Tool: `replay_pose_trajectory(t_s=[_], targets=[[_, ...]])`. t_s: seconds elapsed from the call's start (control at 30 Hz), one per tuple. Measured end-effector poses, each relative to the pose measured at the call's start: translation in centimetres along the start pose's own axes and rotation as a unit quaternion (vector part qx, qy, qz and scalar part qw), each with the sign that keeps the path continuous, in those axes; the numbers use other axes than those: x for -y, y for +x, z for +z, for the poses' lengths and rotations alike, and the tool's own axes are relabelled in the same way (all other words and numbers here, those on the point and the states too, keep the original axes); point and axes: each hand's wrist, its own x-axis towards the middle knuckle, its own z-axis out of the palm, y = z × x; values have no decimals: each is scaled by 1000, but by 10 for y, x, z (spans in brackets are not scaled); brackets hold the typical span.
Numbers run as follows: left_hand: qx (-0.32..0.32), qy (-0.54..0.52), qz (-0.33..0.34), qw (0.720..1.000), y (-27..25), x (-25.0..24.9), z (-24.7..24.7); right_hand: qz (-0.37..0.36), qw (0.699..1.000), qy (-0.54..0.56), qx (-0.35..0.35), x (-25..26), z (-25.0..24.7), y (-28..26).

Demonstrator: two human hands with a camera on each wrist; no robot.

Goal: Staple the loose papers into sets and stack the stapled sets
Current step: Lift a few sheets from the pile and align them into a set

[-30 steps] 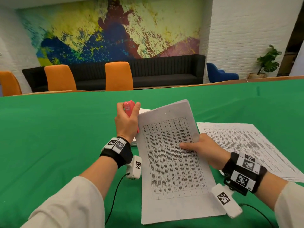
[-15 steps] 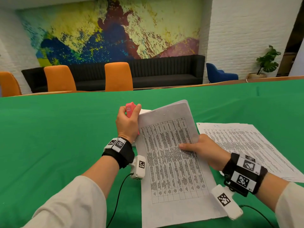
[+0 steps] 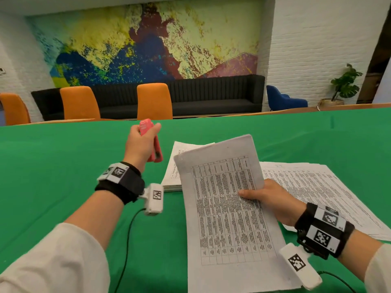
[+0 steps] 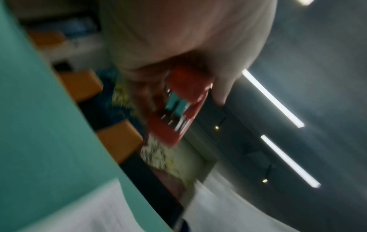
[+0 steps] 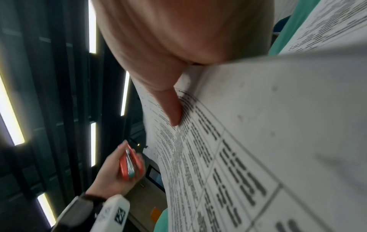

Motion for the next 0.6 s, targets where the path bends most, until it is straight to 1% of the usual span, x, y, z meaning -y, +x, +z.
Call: replay_pose_trajectory(t_s=[0.03, 0.07, 0.1, 0.13, 0.17, 0.2, 0.23, 0.27, 0.3, 0.37, 0.4, 0.43, 0.47, 0.53, 0.57, 0.6], targets=[[32, 77, -7, 996, 2, 2, -13, 6, 1000, 0, -1, 0, -3, -1], [82, 157, -16, 984, 2, 7, -23, 12, 1000, 2, -1, 0, -6, -1], [142, 238, -19, 961, -3, 14, -32, 18, 1000, 6, 0, -1, -8, -2], [202, 317, -20, 927, -9, 24, -39, 23, 1000, 13, 1, -1, -10, -3], [252, 387, -27, 886, -18, 36, -44, 27, 999, 19, 2, -1, -12, -4], [290, 444, -35, 847, -26, 51, -48, 30, 999, 23, 5, -2, -12, -5], [321, 482, -46, 814, -33, 67, -50, 34, 999, 27, 7, -2, -11, -6], [344, 502, -59, 791, -40, 79, -51, 39, 999, 32, 10, -3, -10, -6], [360, 516, -68, 774, -45, 89, -51, 44, 998, 37, 12, -3, -9, -7], [368, 546, -50, 751, -46, 100, -50, 50, 998, 44, 16, -3, -6, -8], [357, 552, -27, 753, -44, 99, -49, 51, 998, 44, 18, -3, -4, -9], [340, 538, 5, 771, -42, 92, -47, 51, 998, 41, 22, -3, -3, -9], [316, 495, 40, 808, -40, 82, -45, 49, 998, 41, 25, -3, -2, -9], [253, 339, 119, 898, -37, 54, -39, 43, 998, 44, 27, -3, 0, -9], [218, 265, 153, 927, -36, 41, -35, 41, 998, 44, 26, -2, 1, -8], [190, 219, 181, 940, -35, 28, -29, 39, 998, 41, 25, -2, 2, -9]])
